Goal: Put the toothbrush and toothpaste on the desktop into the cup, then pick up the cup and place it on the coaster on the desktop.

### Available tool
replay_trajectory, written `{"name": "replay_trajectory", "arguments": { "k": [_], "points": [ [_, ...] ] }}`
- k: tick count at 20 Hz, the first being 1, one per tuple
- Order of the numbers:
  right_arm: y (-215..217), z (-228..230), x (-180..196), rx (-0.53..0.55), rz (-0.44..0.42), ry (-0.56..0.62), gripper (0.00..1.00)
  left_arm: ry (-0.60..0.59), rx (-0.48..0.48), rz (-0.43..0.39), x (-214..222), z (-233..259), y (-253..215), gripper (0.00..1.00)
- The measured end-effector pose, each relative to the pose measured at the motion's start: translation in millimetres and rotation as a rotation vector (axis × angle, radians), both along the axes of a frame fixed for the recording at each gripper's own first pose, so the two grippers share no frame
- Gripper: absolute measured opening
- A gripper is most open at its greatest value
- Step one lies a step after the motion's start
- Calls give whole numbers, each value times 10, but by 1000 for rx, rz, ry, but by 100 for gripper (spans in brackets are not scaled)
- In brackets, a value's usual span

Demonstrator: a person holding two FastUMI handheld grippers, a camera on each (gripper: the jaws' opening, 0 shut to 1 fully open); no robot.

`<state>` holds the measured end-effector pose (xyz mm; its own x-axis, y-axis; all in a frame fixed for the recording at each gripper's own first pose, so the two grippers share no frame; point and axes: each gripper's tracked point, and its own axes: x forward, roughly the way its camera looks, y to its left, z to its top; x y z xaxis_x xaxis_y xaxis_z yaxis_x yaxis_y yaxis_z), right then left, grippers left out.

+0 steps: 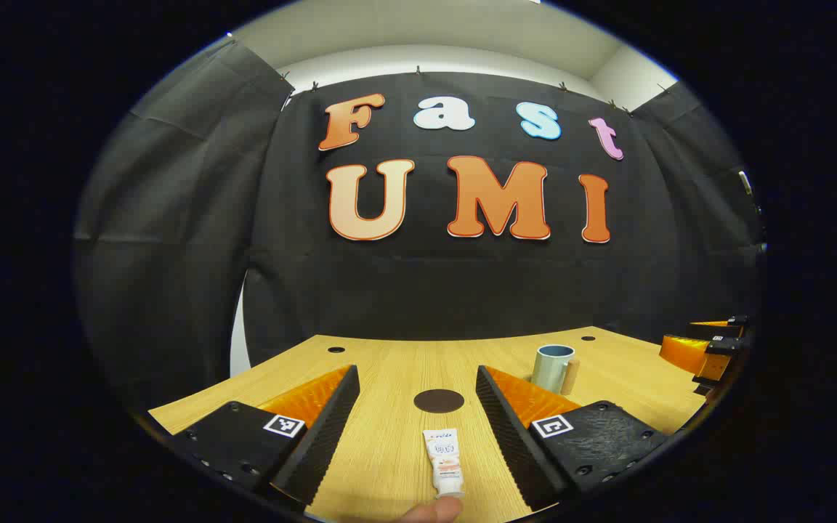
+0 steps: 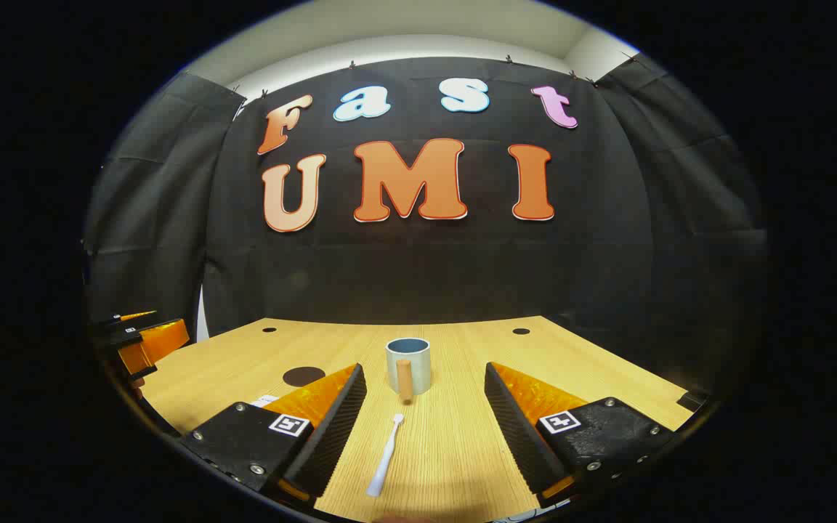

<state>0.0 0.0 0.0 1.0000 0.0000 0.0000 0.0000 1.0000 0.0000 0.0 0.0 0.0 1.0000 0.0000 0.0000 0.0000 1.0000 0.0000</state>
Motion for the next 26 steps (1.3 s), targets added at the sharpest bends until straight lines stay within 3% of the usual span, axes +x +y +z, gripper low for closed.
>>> {"name": "replay_trajectory", "arguments": {
  "k": [26],
  "points": [
    [-27, -289, 95, -12, -14, 61, 99, 48, -12, -30, 39, -268, -7, 98]
  ]
}}
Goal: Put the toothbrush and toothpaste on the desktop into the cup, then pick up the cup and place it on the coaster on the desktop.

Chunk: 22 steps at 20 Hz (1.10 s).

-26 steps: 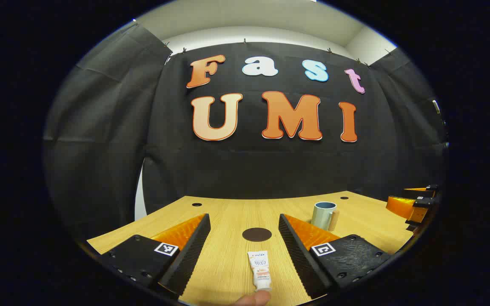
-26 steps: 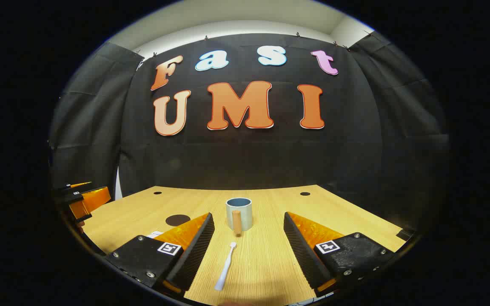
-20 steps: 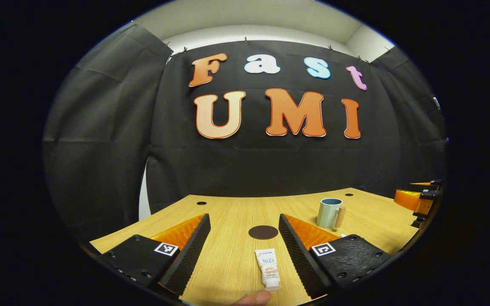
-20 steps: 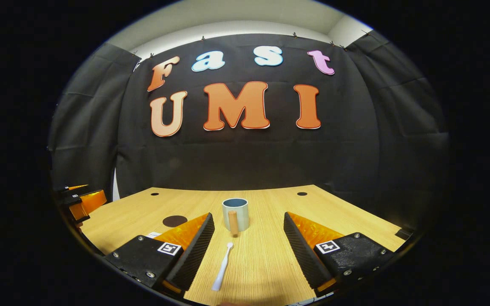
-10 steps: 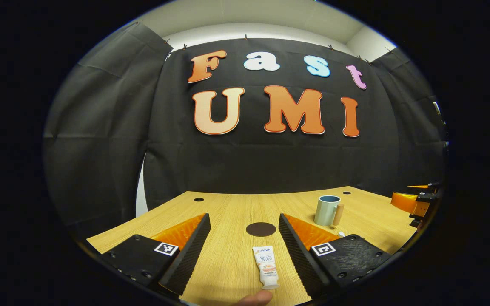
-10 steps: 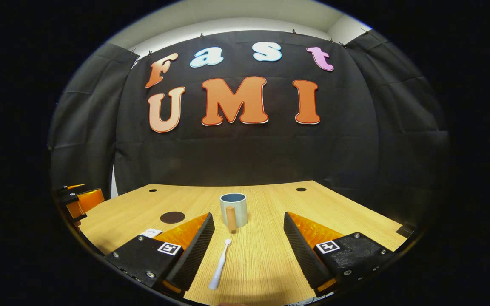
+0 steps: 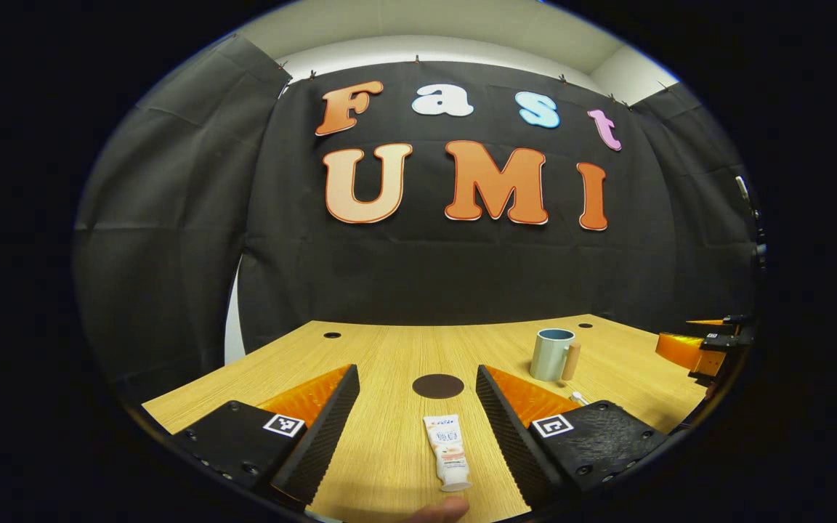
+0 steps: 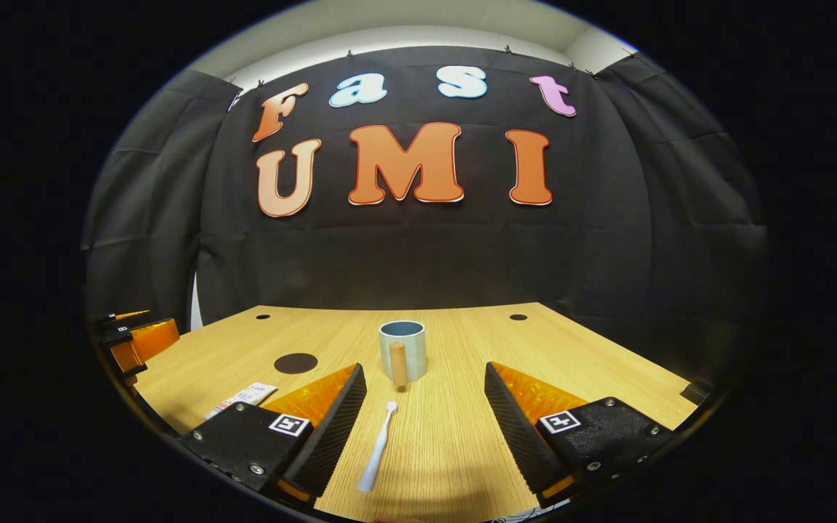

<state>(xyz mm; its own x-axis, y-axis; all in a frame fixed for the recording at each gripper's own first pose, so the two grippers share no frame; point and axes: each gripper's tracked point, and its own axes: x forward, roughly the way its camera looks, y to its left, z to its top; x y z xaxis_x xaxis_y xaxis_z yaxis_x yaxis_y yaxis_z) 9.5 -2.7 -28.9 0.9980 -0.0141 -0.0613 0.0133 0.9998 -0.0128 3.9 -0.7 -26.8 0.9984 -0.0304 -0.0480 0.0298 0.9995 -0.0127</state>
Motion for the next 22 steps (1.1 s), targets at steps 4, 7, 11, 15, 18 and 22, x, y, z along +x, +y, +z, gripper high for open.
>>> {"name": "replay_trajectory", "arguments": {
  "k": [4, 7, 11, 15, 18, 22],
  "points": [
    [68, -166, 62, -7, 5, 46, 99, 13, 2, -10, 2, -80, -48, 98],
    [228, -429, 135, -8, 30, 123, 99, 30, 6, -17, 3, -185, -74, 98],
    [426, -807, 269, -6, 49, 237, 99, 66, 10, -34, 43, -328, -135, 98],
    [501, -1184, 401, 15, 32, 372, 98, 126, -4, -51, 83, -504, -205, 98],
    [516, -1386, 459, 110, 36, 455, 88, 177, -9, -54, 128, -690, -244, 98],
    [530, -1387, 506, 141, 48, 482, 68, 221, -9, -59, 175, -828, -281, 98]
  ]
}}
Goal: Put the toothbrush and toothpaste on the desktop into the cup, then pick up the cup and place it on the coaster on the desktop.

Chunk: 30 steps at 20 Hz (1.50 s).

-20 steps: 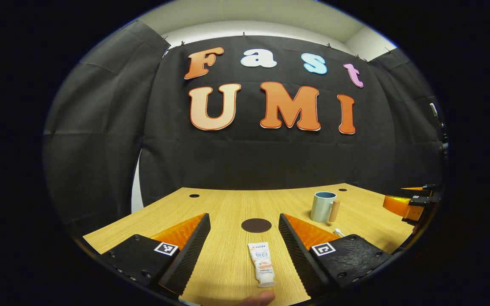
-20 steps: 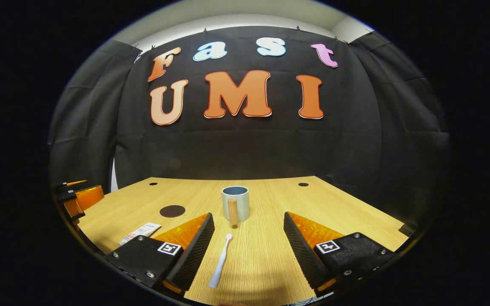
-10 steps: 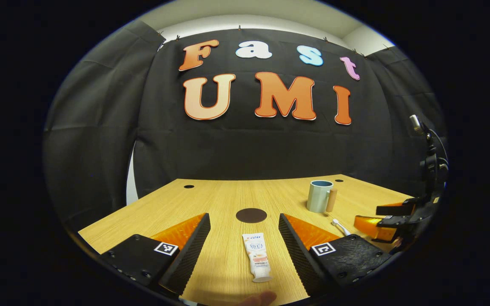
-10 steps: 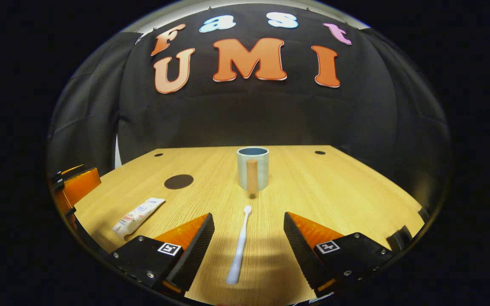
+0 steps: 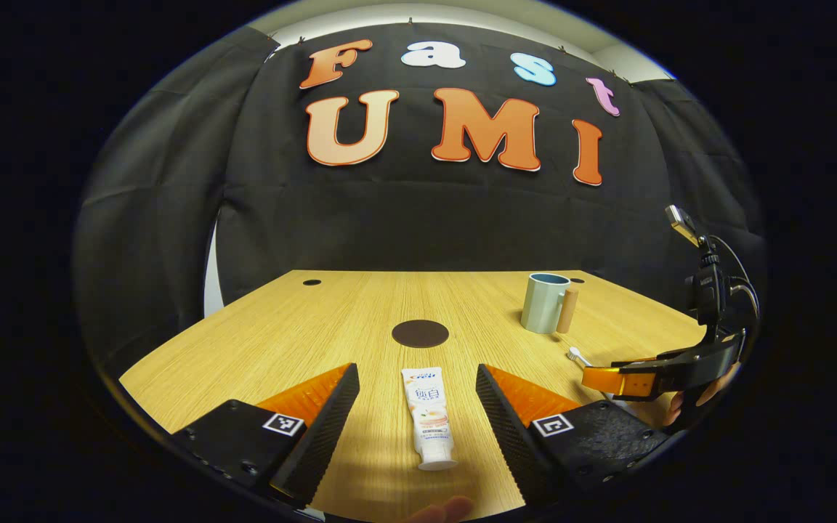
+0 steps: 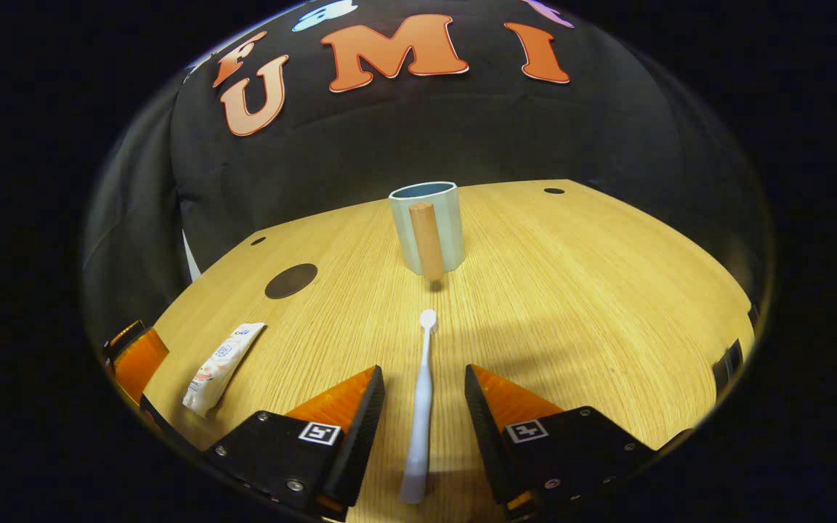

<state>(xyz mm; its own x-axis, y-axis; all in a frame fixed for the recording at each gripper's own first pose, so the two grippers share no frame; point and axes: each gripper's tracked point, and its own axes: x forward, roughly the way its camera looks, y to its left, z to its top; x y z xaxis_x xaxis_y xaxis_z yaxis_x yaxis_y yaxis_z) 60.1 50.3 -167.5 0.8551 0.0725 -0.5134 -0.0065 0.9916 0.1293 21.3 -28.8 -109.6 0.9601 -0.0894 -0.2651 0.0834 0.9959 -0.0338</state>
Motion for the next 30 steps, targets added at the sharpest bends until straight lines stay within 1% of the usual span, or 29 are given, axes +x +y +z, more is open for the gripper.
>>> {"name": "replay_trajectory", "arguments": {
  "k": [1, 2, 4, 7, 8, 9, 10, 11, 14, 16, 18, 22, 25, 30],
  "points": [
    [-33, -10, 19, -11, -9, 3, 63, 9, -3, -4, 9, -22, -19, 98],
    [-62, -19, 37, -25, -17, 10, 53, 21, -3, -7, 31, -55, -32, 98],
    [-80, -13, 76, -44, -22, 21, 43, 40, 3, -15, 39, -117, -71, 98],
    [-96, -31, 147, -68, -26, 39, 38, 62, 12, -24, 68, -179, -95, 98],
    [-97, -32, 163, -76, -29, 41, 31, 70, 10, -27, 75, -189, -103, 98],
    [-86, -42, 158, -83, -26, 42, 29, 77, 7, -27, 95, -197, -114, 98],
    [-77, -42, 163, -92, -20, 40, 24, 83, 6, -28, 93, -222, -106, 98],
    [-62, -50, 158, -98, -11, 38, 23, 91, 6, -29, 104, -253, -106, 98],
    [-71, -39, 154, -95, -7, 32, 10, 115, 6, -25, 130, -310, -101, 98],
    [-49, -45, 140, -71, 4, 34, 7, 133, 7, -24, 164, -379, -96, 98],
    [-31, -42, 113, -45, 22, 38, 5, 177, -9, -28, 167, -482, -125, 98],
    [26, -27, 25, -7, 61, 17, 6, 235, 8, -30, 177, -628, -172, 98],
    [35, 42, -39, -6, 78, -20, 5, 262, 8, -34, 188, -685, -207, 98],
    [33, 251, -89, 3, 98, -93, 6, 352, -1, -16, 239, -863, -193, 98]
  ]
}}
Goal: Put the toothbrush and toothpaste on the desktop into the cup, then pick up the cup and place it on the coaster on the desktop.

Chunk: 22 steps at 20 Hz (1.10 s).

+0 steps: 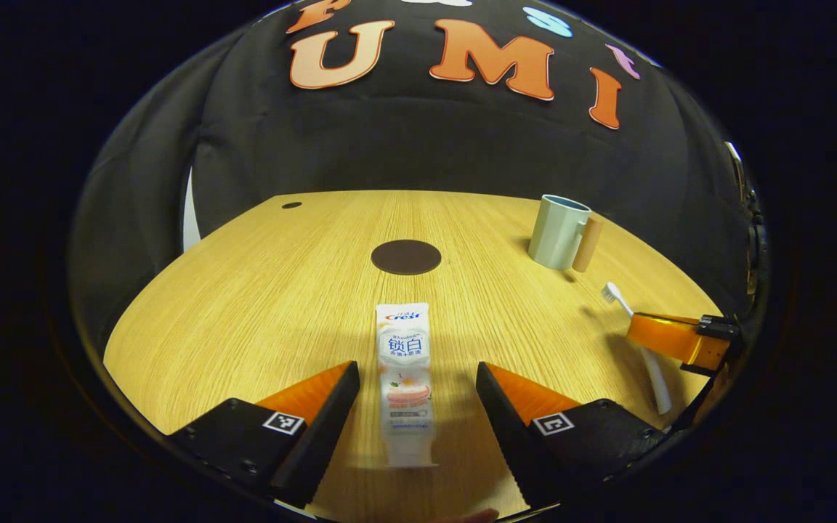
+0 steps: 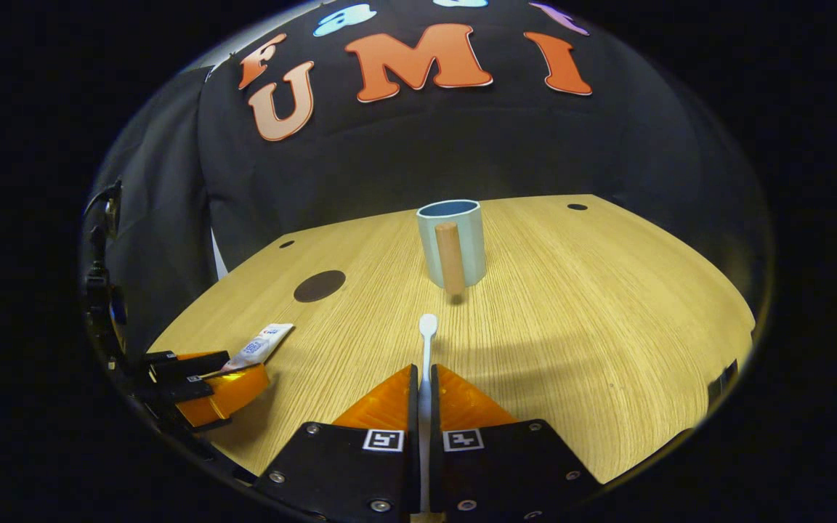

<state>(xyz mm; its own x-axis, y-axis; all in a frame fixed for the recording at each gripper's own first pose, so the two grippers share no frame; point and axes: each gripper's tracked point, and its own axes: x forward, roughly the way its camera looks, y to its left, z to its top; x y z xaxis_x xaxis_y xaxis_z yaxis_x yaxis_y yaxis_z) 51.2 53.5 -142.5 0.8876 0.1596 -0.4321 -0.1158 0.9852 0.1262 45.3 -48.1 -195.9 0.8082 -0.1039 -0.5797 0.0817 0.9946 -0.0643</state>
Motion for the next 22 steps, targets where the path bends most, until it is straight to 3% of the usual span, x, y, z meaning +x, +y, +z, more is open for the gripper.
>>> {"name": "replay_trajectory", "arguments": {
  "k": [7, 9, 10, 11, 18, 22],
  "points": [
    [-55, 211, -16, -2, -9, -74, 6, 30, 45, 35, 1, -35, 56, 70],
    [-58, 247, -23, -5, -12, -81, 6, 38, 57, 32, -18, -49, 63, 51],
    [-56, 265, -20, -4, -15, -85, 6, 37, 60, 25, -34, -43, 78, 53],
    [-41, 286, -15, -3, -14, -88, 6, 35, 59, 22, -25, -55, 78, 43],
    [-57, 528, 43, 13, -21, -139, 6, -13, 39, 5, -71, 10, 28, 39],
    [-99, 706, 58, 10, -24, -179, 5, -145, 36, -12, -120, 310, -57, 39]
  ]
}}
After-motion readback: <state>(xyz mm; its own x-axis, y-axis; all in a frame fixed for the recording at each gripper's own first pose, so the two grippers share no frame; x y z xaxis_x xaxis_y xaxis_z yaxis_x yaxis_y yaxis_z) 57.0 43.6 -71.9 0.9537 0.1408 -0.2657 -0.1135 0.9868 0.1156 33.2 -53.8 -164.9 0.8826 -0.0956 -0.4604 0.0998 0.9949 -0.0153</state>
